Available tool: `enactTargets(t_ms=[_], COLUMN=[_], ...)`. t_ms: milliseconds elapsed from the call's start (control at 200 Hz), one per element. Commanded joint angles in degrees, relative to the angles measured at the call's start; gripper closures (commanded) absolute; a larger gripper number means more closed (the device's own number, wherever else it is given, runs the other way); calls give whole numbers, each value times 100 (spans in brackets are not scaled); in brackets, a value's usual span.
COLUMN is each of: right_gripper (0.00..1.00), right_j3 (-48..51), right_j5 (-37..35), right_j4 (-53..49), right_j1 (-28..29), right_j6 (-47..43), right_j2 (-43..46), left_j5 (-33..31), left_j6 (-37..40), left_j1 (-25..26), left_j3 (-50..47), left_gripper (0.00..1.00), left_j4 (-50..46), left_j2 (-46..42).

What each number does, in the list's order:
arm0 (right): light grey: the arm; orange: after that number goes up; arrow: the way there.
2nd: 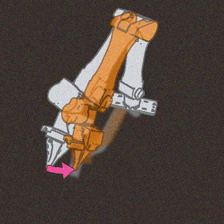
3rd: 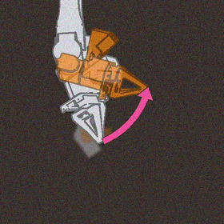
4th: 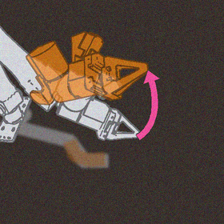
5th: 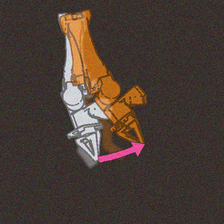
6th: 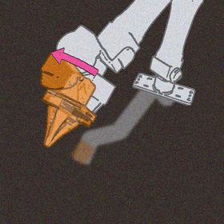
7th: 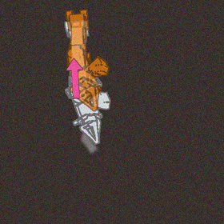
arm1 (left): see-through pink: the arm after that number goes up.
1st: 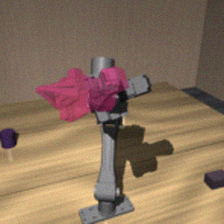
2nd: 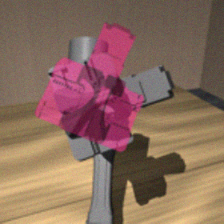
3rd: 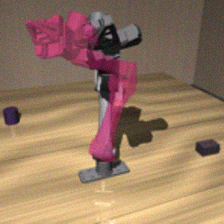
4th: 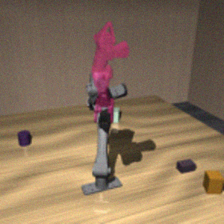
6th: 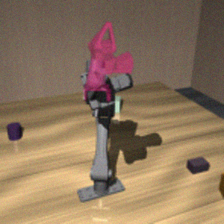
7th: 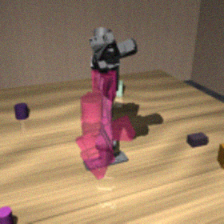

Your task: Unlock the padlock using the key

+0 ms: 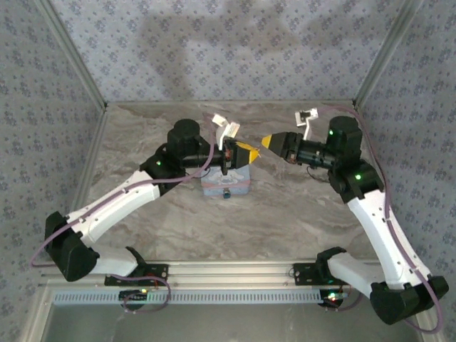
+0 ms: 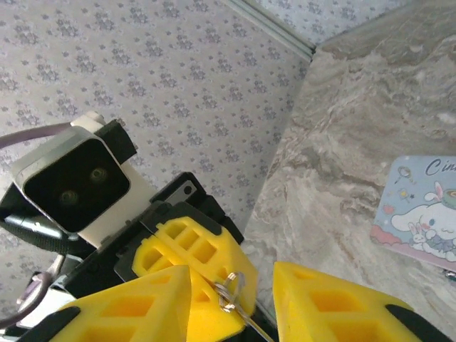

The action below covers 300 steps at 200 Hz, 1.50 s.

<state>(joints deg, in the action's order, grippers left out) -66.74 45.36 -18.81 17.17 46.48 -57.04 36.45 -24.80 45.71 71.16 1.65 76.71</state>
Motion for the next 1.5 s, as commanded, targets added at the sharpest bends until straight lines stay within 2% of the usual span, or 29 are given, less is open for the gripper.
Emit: enactTargets(t_ms=[0, 115, 285, 560, 625, 750, 824, 1009, 1074, 1249, 1294, 1379, 1494], right_gripper=[57, 56, 50, 53, 60, 68, 79, 90, 99, 100, 100, 100, 100], right_j3=[140, 141, 114, 118, 118, 81, 67, 7, -21, -67, -76, -76, -39], right_j5=[577, 1007, 1291, 1317, 1357, 1409, 1438, 1467, 1449, 1181, 1115, 974, 871], right_j4=[-51, -44, 18, -108, -66, -7, 14, -80, -151, -199, -164, -51, 104], right_j1=[-261, -279, -17, 346, 377, 435, 470, 566, 584, 617, 620, 607, 560], right_j6=[-402, -604, -679, -947, -939, -928, -939, -1000, -992, -1246, -1231, -1170, -1088], right_j2=[135, 120, 66, -29, -27, -27, -36, -53, -53, -17, -1, 34, 61], left_j5=[799, 1231, 1453, 1591, 1603, 1635, 1681, 1737, 1768, 1734, 1702, 1673, 1640], left_j6=[261, 510, 693, 683, 678, 693, 683, 685, 686, 669, 640, 533, 383], left_j1=[-122, -124, -126, -126, -129, -125, -126, -128, -129, -125, -125, -134, -179], left_j3=[463, 787, 979, 1085, 1091, 1100, 1118, 1177, 1206, 1229, 1215, 1085, 887], left_gripper=[100, 100, 100, 100, 100, 100, 100, 100, 100, 100, 87, 73, 61], left_j4=[-832, -1377, -1680, -1659, -1666, -1709, -1718, -1747, -1762, -1754, -1740, -1567, -1323], left_j2=[131, 256, 298, 343, 330, 325, 329, 341, 362, 338, 324, 260, 129])
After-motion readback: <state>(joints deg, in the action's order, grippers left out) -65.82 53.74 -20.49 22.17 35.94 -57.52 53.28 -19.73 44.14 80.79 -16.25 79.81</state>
